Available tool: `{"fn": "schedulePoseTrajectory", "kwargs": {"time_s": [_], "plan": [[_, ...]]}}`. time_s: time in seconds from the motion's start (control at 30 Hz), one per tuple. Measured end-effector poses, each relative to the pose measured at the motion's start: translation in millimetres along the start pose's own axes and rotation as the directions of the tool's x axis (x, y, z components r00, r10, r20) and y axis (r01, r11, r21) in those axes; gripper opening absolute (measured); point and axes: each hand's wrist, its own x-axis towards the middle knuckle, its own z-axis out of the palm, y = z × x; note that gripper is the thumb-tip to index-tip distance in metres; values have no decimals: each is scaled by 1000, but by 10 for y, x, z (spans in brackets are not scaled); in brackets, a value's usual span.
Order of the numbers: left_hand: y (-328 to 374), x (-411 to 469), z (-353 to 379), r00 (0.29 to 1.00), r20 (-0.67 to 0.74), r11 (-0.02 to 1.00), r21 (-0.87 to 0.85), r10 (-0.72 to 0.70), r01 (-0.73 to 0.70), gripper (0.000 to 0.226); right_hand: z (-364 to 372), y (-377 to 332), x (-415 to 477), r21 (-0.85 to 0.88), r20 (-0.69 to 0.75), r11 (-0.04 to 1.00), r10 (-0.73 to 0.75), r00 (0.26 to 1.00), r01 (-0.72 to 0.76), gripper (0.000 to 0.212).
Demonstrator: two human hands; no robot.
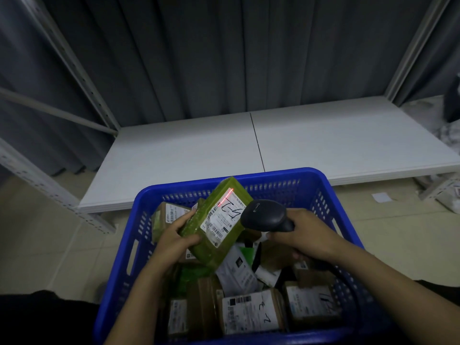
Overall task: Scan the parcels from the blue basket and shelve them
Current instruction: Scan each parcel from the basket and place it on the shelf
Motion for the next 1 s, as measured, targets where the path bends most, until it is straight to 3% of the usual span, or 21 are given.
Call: {"fn": "schedulePoseTrajectory", "kwargs": {"time_s": [0.43, 0.57, 0.7, 0.87, 1.0], "plan": [[134, -66, 19, 999, -15, 999, 20, 49, -48, 64, -37, -147, -36, 29, -38, 999, -17, 999, 19, 19], [392, -151, -7, 991, -55, 992, 38, 121, -119, 51, -68, -210, -64, 125, -137, 991, -25, 990, 42, 11], [770, -235, -33, 982, -103, 986, -25, 159, -162, 46, -143, -310, -124, 294, -334, 952, 18, 943, 86, 11], [1403, -343, 89, 939, -107, 939, -80, 326, -335, 28, -311, -645, -247, 511, -484, 826, 47, 874, 239, 8], [1944, -512, 292, 905, -86, 888, -174, 416, -425, 36, -519, -994, -414, 575, -576, 731, 43, 817, 367, 15]]}}
